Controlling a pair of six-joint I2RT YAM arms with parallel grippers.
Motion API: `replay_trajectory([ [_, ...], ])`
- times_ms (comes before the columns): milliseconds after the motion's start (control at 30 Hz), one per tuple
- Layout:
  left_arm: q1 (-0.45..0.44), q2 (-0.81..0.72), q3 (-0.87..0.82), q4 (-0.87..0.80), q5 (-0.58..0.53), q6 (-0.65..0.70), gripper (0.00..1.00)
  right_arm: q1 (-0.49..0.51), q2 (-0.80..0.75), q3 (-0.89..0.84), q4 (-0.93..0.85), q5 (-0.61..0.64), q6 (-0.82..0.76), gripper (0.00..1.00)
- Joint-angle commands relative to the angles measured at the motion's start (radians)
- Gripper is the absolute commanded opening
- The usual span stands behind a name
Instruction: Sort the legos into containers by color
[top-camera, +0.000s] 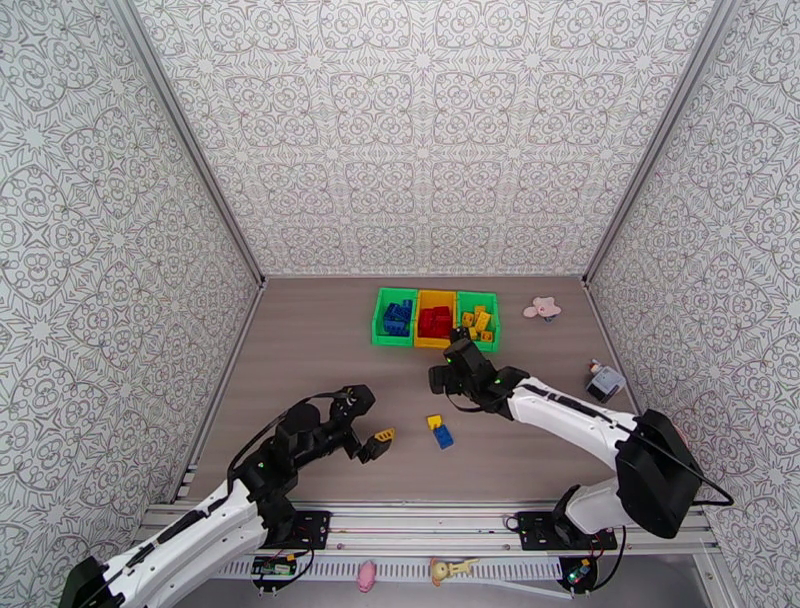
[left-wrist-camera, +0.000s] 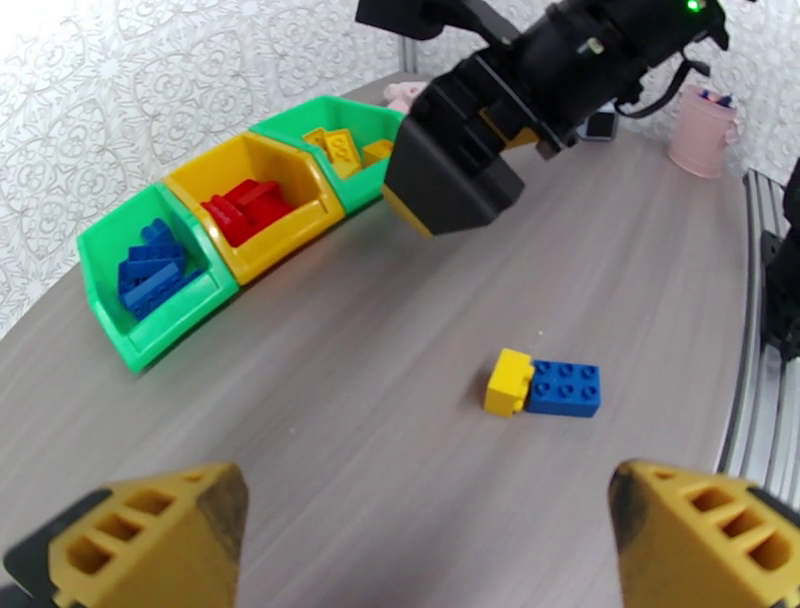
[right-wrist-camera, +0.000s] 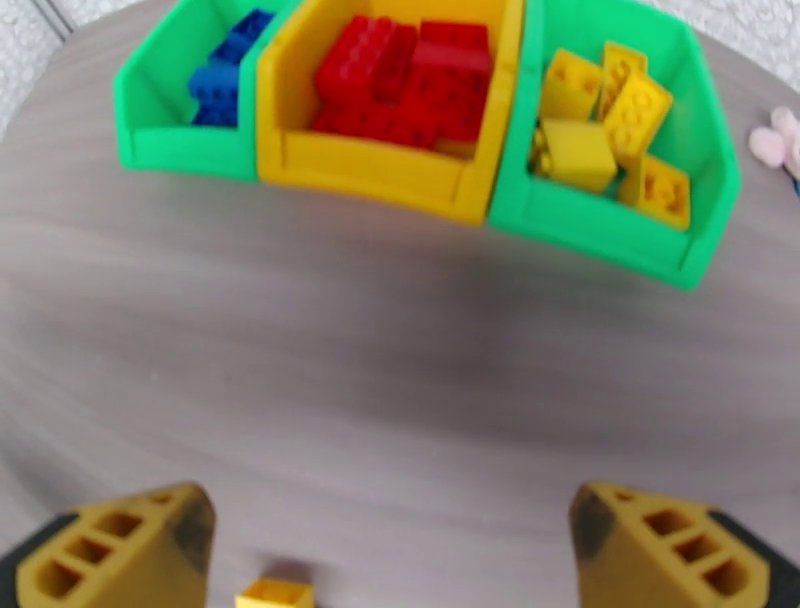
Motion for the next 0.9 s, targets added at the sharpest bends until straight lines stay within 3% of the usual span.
replay_trajectory([
  [0, 0.017, 0.021, -0.001, -0.012, 0.129, 0.058, 1.0, 0.049, -0.001, -0.021, -0.126, -0.02, 0.084, 0.97],
  [467, 0.086, 0.104, 0.005, 0.014, 0.284, 0.093, 1.0, 0.148, 0.203, 0.078, -0.164, -0.123, 0.111, 0.91],
  [867, 0.098, 0.132, 0.012, 0.021, 0.308, 0.096, 1.0, 0.149, 0.289, 0.118, -0.147, -0.163, 0.103, 0.67],
])
